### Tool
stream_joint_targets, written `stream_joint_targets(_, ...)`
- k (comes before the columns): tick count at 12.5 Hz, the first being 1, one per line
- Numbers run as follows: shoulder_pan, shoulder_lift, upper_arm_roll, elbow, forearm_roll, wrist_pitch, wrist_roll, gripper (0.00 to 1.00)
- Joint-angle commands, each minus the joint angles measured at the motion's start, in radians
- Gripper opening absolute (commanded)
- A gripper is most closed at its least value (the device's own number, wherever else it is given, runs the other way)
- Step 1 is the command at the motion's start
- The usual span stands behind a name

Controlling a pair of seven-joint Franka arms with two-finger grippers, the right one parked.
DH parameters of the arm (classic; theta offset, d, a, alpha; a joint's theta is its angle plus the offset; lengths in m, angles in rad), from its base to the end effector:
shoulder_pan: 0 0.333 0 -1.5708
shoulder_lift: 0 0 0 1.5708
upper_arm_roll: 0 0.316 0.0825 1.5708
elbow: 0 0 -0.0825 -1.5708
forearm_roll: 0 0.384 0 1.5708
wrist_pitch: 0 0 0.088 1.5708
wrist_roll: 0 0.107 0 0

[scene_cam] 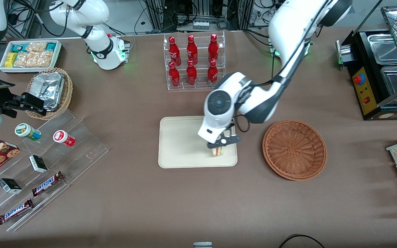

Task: Place sandwich from basket to tray
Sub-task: 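Carry the sandwich with the left gripper over the white tray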

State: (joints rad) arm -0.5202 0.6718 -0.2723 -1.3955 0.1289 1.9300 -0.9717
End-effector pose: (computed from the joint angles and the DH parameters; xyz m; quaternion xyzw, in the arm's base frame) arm 0.5313 -0.4731 0.3128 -0.9943 -0.0867 0.0563 0.0265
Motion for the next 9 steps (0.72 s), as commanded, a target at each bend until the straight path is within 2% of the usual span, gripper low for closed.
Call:
stream_joint_targets(1, -0.052, 0.066, 0.013, 0.044, 0.031, 0.029, -0.01, 0.0)
stream_joint_targets(5, -0.079, 0.104, 0.013, 0.044, 0.086, 0.047, -0.038, 0.0)
stream_joint_targets(8, -0.08, 0.114, 0.013, 0.044, 0.092, 0.056, -0.041, 0.01)
stream_joint_targets(9, -0.08, 0.114, 0.013, 0.044, 0.094, 0.057, -0.038, 0.41)
